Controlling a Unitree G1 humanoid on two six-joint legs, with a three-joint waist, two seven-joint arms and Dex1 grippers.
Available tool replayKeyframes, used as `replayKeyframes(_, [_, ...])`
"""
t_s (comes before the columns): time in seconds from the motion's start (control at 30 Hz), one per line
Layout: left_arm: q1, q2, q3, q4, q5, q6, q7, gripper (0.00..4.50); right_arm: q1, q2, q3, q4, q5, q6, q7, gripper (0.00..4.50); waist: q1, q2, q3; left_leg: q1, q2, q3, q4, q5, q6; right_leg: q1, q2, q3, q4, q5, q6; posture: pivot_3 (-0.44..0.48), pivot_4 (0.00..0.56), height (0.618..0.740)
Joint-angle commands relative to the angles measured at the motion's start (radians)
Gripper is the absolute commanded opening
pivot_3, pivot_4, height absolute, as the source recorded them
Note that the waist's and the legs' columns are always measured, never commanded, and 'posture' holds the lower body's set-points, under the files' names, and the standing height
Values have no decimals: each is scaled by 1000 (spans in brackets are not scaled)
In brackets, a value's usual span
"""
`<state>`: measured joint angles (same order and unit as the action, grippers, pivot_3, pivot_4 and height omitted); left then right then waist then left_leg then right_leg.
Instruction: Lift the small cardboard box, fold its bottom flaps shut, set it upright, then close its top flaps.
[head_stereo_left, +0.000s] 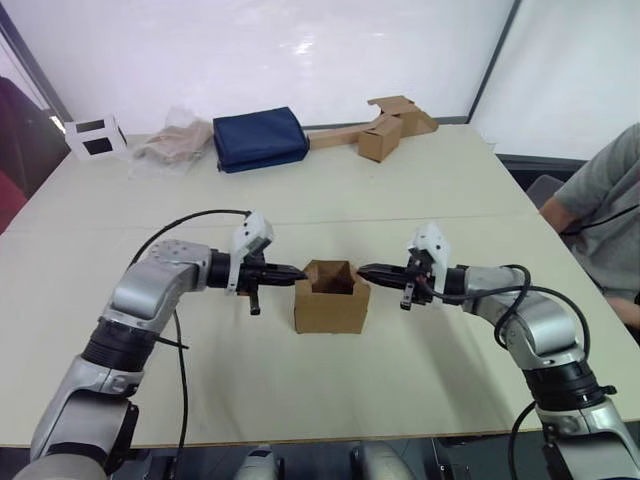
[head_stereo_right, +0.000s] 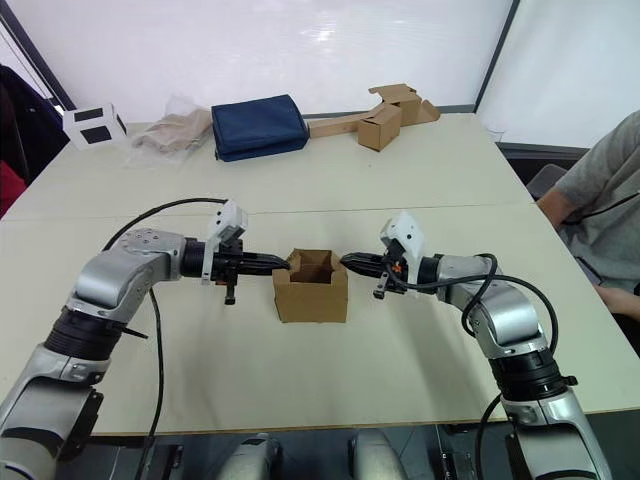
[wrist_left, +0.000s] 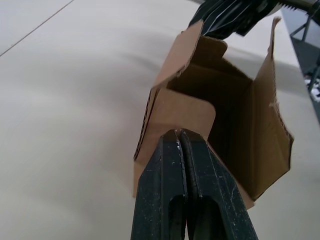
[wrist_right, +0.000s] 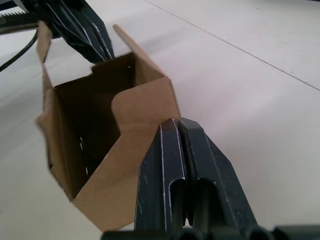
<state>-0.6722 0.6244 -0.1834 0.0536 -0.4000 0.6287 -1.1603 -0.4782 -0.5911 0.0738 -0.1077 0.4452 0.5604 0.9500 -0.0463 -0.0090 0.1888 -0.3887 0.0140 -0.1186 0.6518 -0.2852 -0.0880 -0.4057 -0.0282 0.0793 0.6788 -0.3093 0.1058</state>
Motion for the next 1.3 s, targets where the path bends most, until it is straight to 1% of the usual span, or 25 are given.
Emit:
replayKeyframes(0.03, [9, -1, -12, 0, 26, -46, -12, 45, -12, -1, 11, -31, 4, -7, 22, 0, 0, 0, 0, 0, 0, 0, 0, 0, 0, 0, 0, 0, 0, 0, 0, 0, 150, 740])
replayKeyframes(0.23, [27, -13, -11, -30, 24, -31, -2, 45, -9, -6, 17, -41, 7, 1, 35, 0, 2, 0, 0, 0, 0, 0, 0, 0, 0, 0, 0, 0, 0, 0, 0, 0, 150, 740])
replayKeyframes(0.43, [72, -18, -15, -83, 17, -8, 16, 45, -10, 5, 41, -28, -6, -4, 37, 0, 1, 0, 0, 0, 0, 0, 0, 0, 0, 0, 0, 0, 0, 0, 0, 0, 150, 740])
replayKeyframes(0.8, [76, -29, -6, -104, 10, 17, 44, 45, -24, 22, 90, 3, -68, -53, 53, 0, 2, 0, 0, 0, 0, 0, 0, 0, 0, 0, 0, 0, 0, 0, 0, 0, 150, 740])
replayKeyframes(0.93, [54, -27, 22, -99, -18, 47, 42, 45, -31, 22, 85, 6, -70, -56, 58, 0, 1, 0, 0, 0, 0, 0, 0, 0, 0, 0, 0, 0, 0, 0, 0, 0, 150, 740])
replayKeyframes(1.1, [20, 2, 66, -93, -72, 95, 9, 45, -30, 17, 77, -10, -63, -47, 65, 0, 1, 0, 0, 0, 0, 0, 0, 0, 0, 0, 0, 0, 0, 0, 0, 0, 150, 740])
replayKeyframes(1.23, [-56, 0, 130, -11, -111, 121, 18, 45, -30, 20, 66, -22, -53, -44, 63, 0, 1, 0, 0, 0, 0, 0, 0, 0, 0, 0, 0, 0, 0, 0, 0, 0, 150, 740])
replayKeyframes(1.3, [-88, -2, 133, 48, -93, 97, 22, 45, -30, 23, 55, -35, -42, -39, 58, 0, 1, 0, 0, 0, 0, 0, 0, 0, 0, 0, 0, 0, 0, 0, 0, 0, 150, 740])
